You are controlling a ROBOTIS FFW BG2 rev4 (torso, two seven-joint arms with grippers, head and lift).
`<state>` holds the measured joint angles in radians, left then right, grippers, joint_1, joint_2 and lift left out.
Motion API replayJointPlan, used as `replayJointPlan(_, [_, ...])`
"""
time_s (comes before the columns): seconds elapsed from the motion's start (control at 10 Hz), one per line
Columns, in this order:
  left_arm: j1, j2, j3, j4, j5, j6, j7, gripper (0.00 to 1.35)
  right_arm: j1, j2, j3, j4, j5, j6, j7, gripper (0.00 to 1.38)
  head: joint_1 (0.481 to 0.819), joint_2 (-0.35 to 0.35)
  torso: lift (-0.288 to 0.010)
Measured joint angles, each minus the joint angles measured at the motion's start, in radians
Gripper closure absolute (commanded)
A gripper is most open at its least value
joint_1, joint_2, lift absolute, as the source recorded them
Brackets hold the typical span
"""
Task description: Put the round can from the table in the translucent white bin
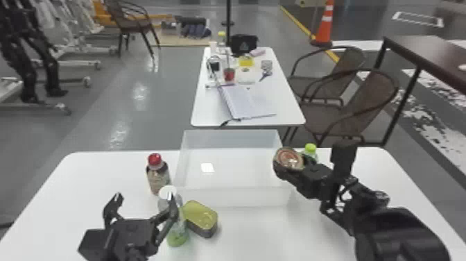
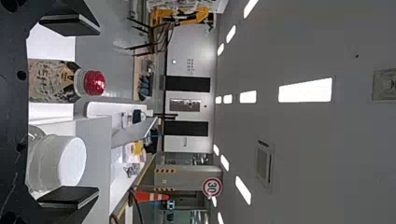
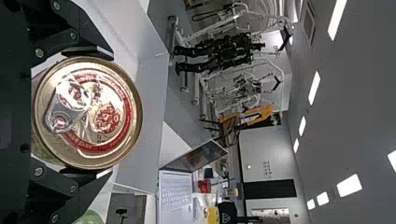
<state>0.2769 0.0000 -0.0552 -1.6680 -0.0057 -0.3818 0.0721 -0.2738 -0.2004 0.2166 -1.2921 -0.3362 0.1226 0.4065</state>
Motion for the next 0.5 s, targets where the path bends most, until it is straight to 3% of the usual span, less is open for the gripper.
replayJointPlan(0.5, [-0.006, 0.000, -0.003, 0.010, 0.004, -0.006, -0.004, 0.10, -0.083, -0.013, 0.047, 0.067, -0.054, -0.015, 0.000, 0.80, 0.549, 0.000, -0.100])
